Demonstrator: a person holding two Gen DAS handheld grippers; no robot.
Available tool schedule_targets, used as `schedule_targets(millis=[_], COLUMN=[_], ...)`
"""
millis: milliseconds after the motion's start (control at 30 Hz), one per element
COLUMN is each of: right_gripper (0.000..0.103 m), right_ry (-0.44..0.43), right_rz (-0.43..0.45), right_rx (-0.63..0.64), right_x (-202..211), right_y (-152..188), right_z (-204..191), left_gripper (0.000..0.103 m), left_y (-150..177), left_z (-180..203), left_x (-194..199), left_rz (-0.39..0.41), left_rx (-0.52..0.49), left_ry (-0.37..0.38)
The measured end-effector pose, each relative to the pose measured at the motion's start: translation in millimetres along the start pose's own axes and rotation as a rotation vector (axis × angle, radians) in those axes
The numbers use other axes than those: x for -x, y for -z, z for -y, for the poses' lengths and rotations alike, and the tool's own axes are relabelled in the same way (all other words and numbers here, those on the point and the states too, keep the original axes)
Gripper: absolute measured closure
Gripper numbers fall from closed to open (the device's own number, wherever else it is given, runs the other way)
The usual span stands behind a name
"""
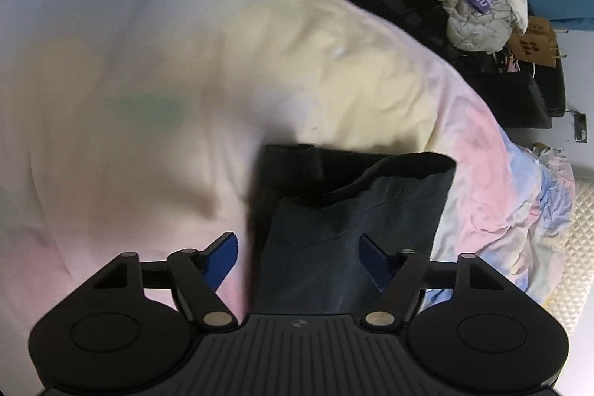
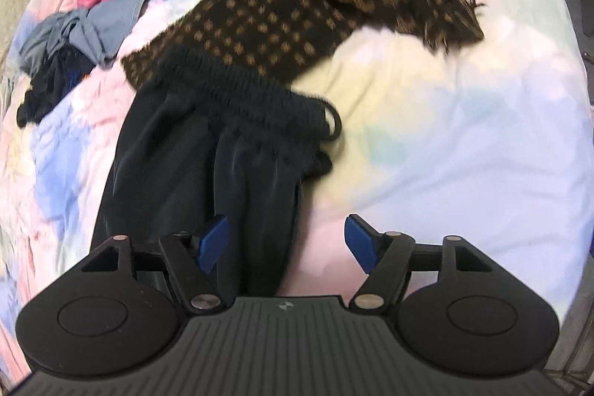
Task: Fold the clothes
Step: 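Lower the trousers onto the duvet and open both grippers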
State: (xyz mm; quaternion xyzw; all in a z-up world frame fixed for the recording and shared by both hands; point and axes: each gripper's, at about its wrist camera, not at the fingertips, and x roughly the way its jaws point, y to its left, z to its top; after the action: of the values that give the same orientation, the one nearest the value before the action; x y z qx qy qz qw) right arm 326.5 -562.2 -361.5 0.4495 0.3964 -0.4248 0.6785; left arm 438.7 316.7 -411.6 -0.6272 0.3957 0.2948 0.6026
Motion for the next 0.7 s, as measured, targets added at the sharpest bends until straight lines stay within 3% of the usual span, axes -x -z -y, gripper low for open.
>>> schedule_targets(millis=[167,300,333,467,533,567,600,667,700], right_gripper=[0.031,0.030,0.029,0.028,0.028,0.028,0.028,0.028,0.028], right_ry=[-0.008,-0.012,-0.011,-0.014,-0.017,-0.019,-0.022,-0.030,-0.032], right_rz=[-0.011,-0.010,-0.009,-0.009,-0.011,-0.014,-0.017,-0.022,-0.021], right_rx=[0.060,0.112,0.111,0.098,0.095,0.094,0.097,0.105,0.115], right_x=[20.5,36.2,39.3,45.7,46.6,47.0,48.2,50.8,53.0], right_y=[25.8,38.1,40.3,49.3,54.4,57.1,59.7,65.1,66.3], right_z=[-7.9,-12.7,-12.5,-9.6,-8.9,-8.8,-9.6,-11.4,-12.5], left_gripper=[0.051,0.077,0.079,0.079,0.071,0.062,0.062,0.063,0.075], left_y=[8.6,9.6,7.4,-4.7,-6.8,-6.2,-5.6,-4.4,-4.0], left_z=[0.8,10.9,13.3,14.0,13.8,14.5,15.2,15.8,15.2], left_x=[-7.8,-19.0,-24.0,-30.7,-34.1,-36.4,-38.7,-42.6,-43.4], left_rz=[-0.022,-0.074,-0.105,-0.164,-0.182,-0.185,-0.188,-0.194,-0.195], left_rx=[-0.040,-0.111,-0.128,-0.156,-0.166,-0.176,-0.187,-0.200,-0.192], left_ry=[0.077,0.078,0.071,0.032,0.024,0.012,0.001,-0.011,0.000])
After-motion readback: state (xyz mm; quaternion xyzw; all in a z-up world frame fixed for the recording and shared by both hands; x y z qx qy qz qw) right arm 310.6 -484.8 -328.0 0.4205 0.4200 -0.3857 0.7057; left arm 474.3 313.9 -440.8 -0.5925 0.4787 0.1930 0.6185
